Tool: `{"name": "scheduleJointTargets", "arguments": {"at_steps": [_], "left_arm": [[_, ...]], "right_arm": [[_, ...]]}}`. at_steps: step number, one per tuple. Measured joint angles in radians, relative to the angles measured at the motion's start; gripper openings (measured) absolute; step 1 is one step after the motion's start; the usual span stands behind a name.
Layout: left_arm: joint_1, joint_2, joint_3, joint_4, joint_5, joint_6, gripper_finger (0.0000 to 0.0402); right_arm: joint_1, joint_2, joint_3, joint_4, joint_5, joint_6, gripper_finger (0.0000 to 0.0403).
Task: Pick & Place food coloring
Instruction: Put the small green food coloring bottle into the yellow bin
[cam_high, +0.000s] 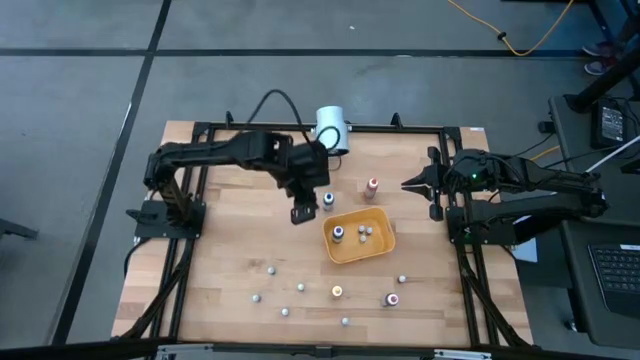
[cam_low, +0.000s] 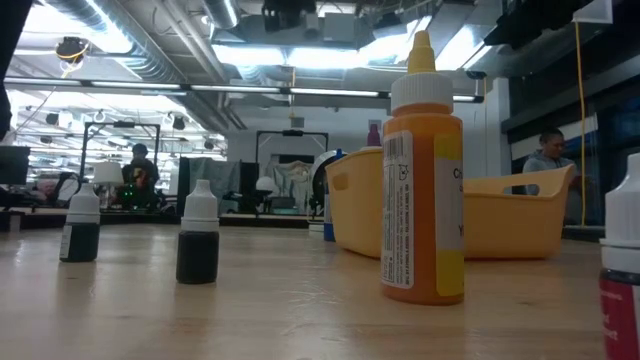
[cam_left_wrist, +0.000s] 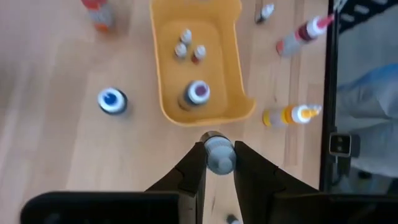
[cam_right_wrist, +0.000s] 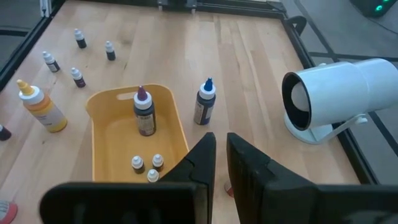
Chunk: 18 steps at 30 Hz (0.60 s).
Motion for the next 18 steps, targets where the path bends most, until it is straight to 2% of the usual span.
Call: {"name": "scheduleJointTargets", "arguments": {"at_steps": [10, 14, 18], "left_arm": [[0.030, 0.003, 0.103, 0.028, -0.039, -0.010, 0.0057], [0.025, 0.047, 0.200, 0.029, -0.039, -0.006, 0.0057], [0.008, 0.140, 0.353, 0.020, -0.039, 0.028, 0.0057]], "right_arm": [[0.000, 0.000, 0.000, 0.000, 0.000, 0.002, 0.0044], [0.000, 0.000, 0.000, 0.000, 0.000, 0.004, 0.0044], [0.000, 0.000, 0.000, 0.000, 0.000, 0.004, 0.0044]]}}
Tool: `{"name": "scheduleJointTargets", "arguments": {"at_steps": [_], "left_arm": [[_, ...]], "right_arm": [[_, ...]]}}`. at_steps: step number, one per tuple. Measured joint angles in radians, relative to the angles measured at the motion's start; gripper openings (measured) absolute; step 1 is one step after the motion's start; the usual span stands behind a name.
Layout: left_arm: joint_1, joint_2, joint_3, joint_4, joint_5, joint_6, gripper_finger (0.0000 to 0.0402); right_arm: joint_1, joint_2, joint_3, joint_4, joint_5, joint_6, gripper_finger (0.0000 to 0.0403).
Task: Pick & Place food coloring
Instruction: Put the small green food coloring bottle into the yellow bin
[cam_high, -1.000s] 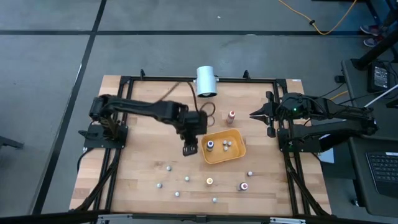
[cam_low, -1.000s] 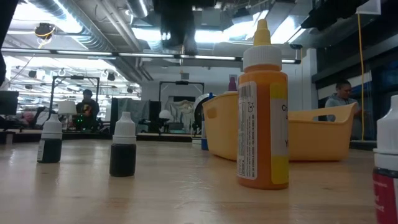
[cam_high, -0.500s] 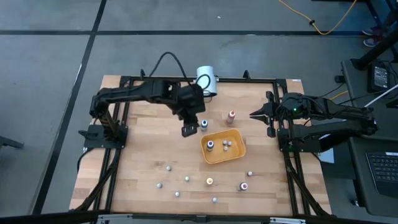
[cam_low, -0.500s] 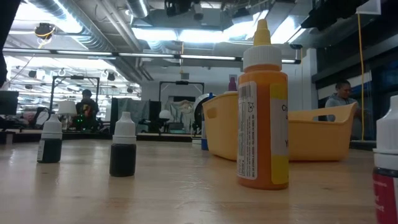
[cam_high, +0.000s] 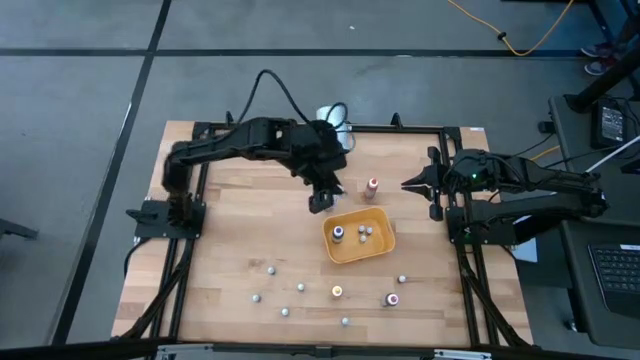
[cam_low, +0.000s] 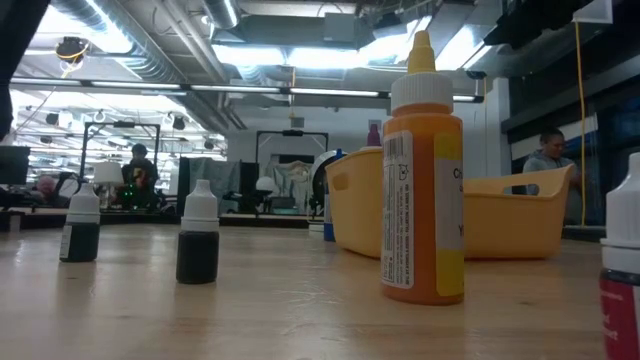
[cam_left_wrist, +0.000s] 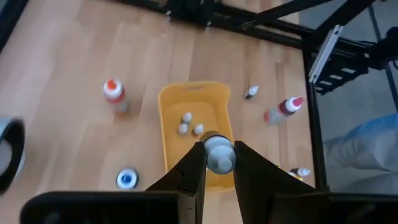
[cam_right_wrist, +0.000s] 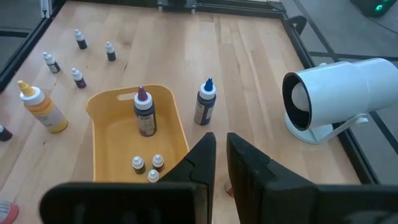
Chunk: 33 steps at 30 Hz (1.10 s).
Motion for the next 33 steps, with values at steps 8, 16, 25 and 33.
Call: {"name": "scheduleJointTargets", "arguments": {"at_steps": [8, 16, 25, 33], "left_arm": [[-0.031, 0.143, 0.056, 0.102, 0.036, 0.075, 0.0057], [-0.060, 0.291, 0.055, 0.104, 0.053, 0.227, 0.0057], [-0.080, 0.414, 0.055, 0.129, 0.054, 0.375, 0.0057], [-0.089, 0.478, 0.055, 0.141, 0.054, 0.447, 0.0057]], "right_arm": [[0.000, 0.000, 0.000, 0.001, 0.000, 0.000, 0.0044], [0.000, 0.000, 0.000, 0.000, 0.008, -0.002, 0.0044], [0.000, 0.000, 0.000, -0.001, 0.008, -0.002, 0.0044], [0.000, 0.000, 0.000, -0.001, 0.009, -0.002, 0.0044]]}}
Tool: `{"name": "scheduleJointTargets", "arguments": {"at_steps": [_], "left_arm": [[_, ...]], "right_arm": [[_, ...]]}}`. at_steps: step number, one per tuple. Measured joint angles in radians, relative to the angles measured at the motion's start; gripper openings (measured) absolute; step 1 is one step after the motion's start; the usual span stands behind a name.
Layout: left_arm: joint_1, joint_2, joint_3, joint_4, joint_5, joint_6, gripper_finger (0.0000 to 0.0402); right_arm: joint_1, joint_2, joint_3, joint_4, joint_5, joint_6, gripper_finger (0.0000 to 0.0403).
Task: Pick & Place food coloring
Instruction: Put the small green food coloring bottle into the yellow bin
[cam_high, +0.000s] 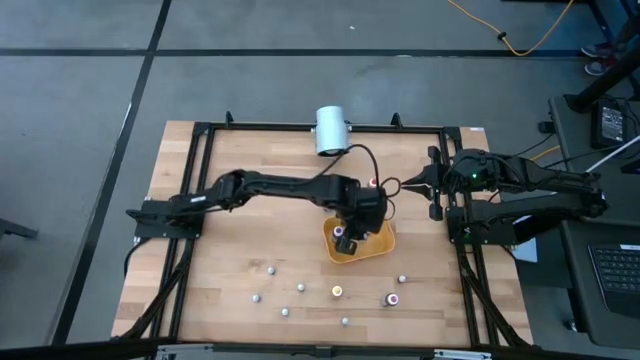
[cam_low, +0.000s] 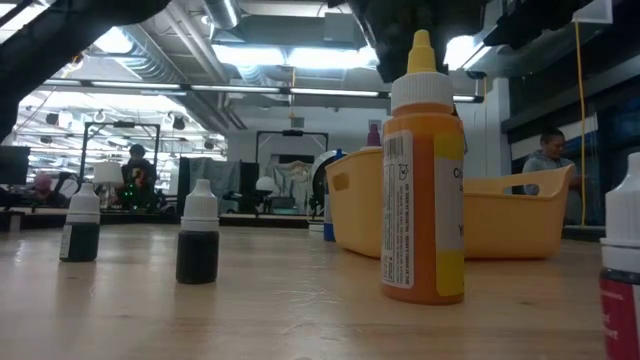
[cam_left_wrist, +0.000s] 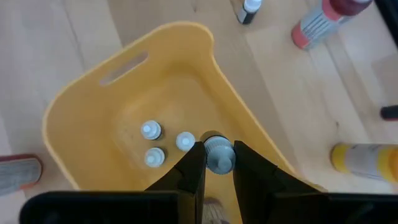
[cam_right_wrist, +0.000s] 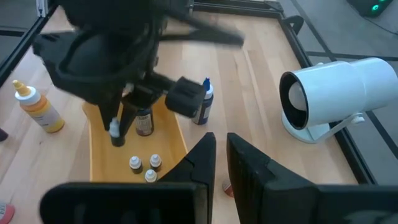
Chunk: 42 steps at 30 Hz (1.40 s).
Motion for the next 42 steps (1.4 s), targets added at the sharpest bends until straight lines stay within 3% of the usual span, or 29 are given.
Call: {"name": "scheduleJointTargets", "arguments": {"at_steps": [21, 33, 42], "left_arm": [[-0.057, 0.142, 0.000, 0.062, -0.004, 0.083, 0.0057], [-0.054, 0.159, 0.000, 0.076, -0.113, 0.096, 0.0057], [-0.040, 0.159, 0.000, 0.066, -0.059, 0.089, 0.0081]], "right_arm": [[0.000, 0.000, 0.000, 0.000, 0.001, -0.001, 0.0044], [0.000, 0.000, 0.000, 0.000, -0.001, -0.002, 0.0044], [0.000, 0.000, 0.000, 0.000, -0.001, -0.002, 0.0044]]}}
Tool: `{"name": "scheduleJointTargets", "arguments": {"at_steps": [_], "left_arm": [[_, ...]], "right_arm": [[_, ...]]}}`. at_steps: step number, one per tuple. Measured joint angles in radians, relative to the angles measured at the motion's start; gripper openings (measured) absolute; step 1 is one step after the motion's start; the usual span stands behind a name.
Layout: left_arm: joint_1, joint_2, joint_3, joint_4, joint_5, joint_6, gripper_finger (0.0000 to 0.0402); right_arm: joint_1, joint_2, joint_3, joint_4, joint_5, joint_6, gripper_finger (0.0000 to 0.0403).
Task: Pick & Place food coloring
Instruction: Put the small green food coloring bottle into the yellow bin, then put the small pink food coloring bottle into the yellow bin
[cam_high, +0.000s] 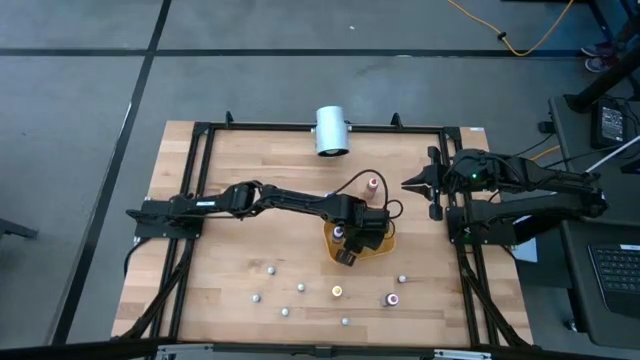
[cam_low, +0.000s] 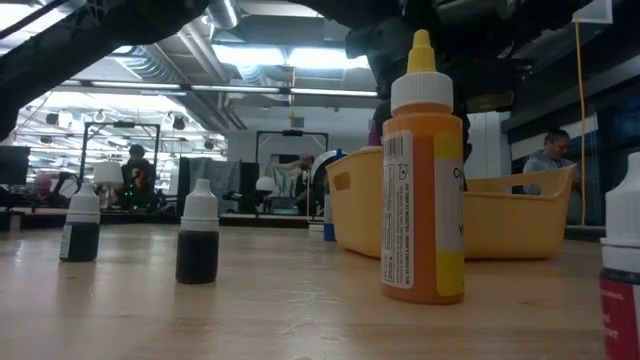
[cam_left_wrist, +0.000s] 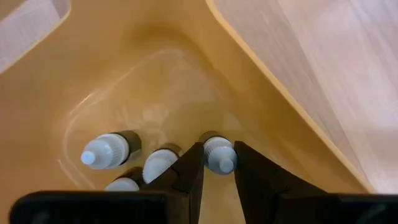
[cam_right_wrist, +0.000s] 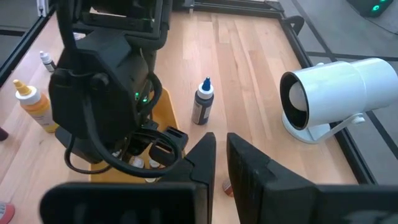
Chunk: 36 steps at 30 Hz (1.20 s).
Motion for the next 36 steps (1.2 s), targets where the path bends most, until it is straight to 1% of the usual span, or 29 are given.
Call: {"name": "scheduleJointTargets", "arguments": {"at_steps": [12, 15, 17, 20, 24, 29, 32, 36], "left_arm": [[-0.013, -0.002, -0.001, -0.030, 0.001, 0.007, 0.0130], [-0.013, -0.011, 0.025, -0.068, -0.022, 0.009, 0.0142], [-0.013, -0.046, 0.010, -0.086, -0.056, 0.016, 0.0149], [-0.019, -0.071, 0.025, -0.143, -0.106, 0.032, 0.0157], [-0.020, -0.128, 0.018, -0.163, -0.129, 0.033, 0.0162], [0.001, -0.221, 0.027, -0.186, -0.217, 0.008, 0.0156], [0.032, -0.293, 0.026, -0.212, -0.256, -0.041, 0.0150], [0.097, -0.407, 0.017, -0.245, -0.235, -0.194, 0.0143]], "right_arm": [[0.000, 0.000, 0.000, 0.000, 0.000, -0.002, 0.0044], [0.000, 0.000, 0.000, 0.000, 0.000, -0.002, 0.0044], [0.000, -0.001, 0.000, 0.000, 0.000, -0.002, 0.0044], [0.000, -0.001, 0.000, 0.000, 0.000, -0.002, 0.0044], [0.000, 0.000, 0.000, 0.001, 0.000, -0.006, 0.0044], [0.000, -0.001, 0.000, 0.003, 0.000, -0.087, 0.0044], [0.000, -0.001, 0.000, 0.004, 0.000, -0.107, 0.0044], [0.000, -0.001, 0.000, 0.017, 0.000, -0.106, 0.0044]]}}
